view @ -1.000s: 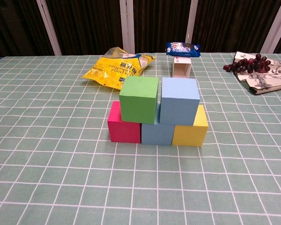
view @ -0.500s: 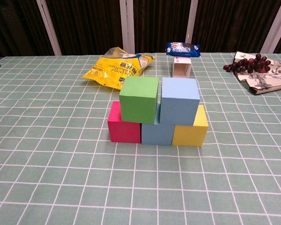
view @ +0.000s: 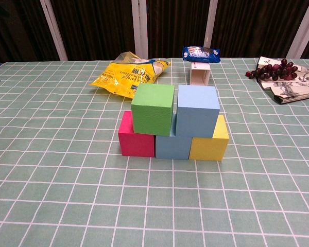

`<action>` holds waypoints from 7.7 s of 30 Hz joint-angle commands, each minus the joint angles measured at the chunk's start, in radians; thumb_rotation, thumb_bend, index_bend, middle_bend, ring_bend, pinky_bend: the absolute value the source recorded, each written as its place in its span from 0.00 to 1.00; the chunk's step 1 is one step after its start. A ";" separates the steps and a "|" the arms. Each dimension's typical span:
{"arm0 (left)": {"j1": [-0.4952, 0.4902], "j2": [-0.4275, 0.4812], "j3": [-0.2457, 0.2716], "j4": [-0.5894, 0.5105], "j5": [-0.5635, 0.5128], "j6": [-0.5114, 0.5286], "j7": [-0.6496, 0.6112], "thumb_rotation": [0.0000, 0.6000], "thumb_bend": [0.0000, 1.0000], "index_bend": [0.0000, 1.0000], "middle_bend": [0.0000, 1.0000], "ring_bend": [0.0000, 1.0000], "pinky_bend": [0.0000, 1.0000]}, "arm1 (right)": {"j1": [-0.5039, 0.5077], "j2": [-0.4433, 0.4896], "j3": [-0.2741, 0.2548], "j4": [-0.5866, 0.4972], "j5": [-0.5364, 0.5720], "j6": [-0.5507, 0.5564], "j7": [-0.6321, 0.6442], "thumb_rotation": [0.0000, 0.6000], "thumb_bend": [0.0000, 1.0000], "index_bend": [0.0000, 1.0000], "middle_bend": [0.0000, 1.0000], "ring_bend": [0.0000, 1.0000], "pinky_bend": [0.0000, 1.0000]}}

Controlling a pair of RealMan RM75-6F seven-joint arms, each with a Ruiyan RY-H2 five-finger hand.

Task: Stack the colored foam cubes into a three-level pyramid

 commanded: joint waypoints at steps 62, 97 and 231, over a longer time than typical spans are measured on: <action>0.025 0.116 -0.091 -0.012 -0.103 -0.114 -0.130 1.00 0.07 0.00 0.12 0.08 0.05 | 0.993 -0.205 0.396 -0.644 1.050 0.798 -0.774 1.00 0.29 0.00 0.46 0.23 0.00; 0.025 0.127 -0.105 -0.035 -0.143 -0.106 -0.108 1.00 0.07 0.00 0.12 0.08 0.05 | 0.921 -0.282 0.522 -0.629 1.090 0.765 -0.689 1.00 0.29 0.00 0.47 0.24 0.00; 0.021 0.141 -0.116 -0.039 -0.167 -0.104 -0.121 1.00 0.07 0.00 0.12 0.08 0.05 | 0.914 -0.566 0.588 -0.469 1.000 0.878 -0.790 1.00 0.29 0.01 0.50 0.25 0.00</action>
